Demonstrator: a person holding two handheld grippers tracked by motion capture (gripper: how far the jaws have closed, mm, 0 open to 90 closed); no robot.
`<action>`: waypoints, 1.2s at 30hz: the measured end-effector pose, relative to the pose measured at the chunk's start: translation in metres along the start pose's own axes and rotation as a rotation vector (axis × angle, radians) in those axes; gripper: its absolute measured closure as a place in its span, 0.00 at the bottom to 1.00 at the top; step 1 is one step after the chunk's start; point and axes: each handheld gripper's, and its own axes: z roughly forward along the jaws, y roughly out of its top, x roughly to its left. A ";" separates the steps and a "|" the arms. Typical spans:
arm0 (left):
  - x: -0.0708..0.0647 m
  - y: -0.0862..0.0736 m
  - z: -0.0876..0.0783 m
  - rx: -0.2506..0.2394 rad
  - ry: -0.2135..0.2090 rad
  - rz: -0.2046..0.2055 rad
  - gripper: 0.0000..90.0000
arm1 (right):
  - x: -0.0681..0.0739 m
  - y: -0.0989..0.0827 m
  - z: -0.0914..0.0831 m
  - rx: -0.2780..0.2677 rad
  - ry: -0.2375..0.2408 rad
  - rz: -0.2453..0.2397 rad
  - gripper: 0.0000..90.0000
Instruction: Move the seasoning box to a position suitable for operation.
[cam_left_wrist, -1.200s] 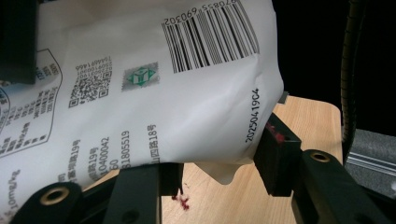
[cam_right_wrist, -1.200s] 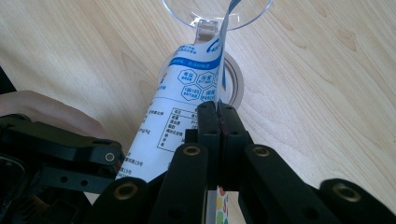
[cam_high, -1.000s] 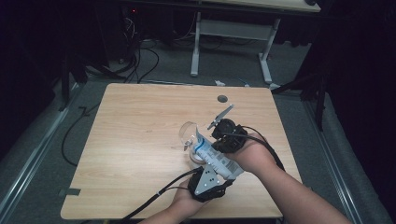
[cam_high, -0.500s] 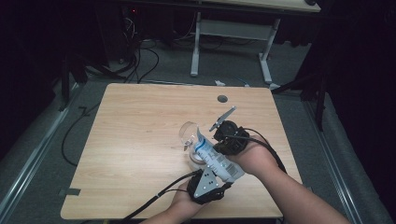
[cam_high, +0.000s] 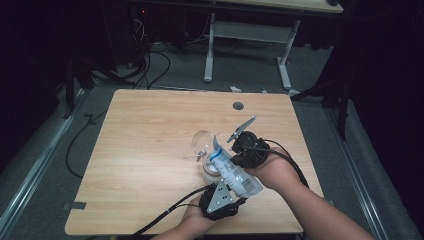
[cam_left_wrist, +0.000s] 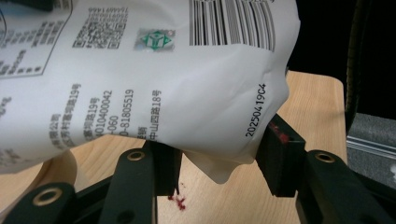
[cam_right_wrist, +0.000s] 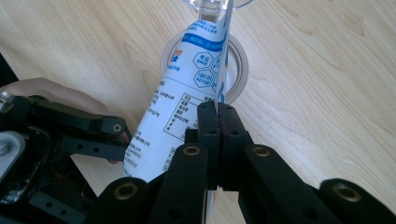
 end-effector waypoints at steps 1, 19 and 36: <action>0.000 0.000 0.000 0.000 0.000 0.000 0.61 | 0.000 0.000 0.000 0.000 0.000 0.000 1.00; 0.004 -0.010 0.001 0.035 -0.001 -0.010 0.59 | 0.001 -0.006 -0.003 -0.001 -0.001 0.007 1.00; 0.007 -0.014 0.001 0.066 -0.008 -0.028 0.56 | 0.003 -0.008 -0.004 -0.001 0.004 0.012 1.00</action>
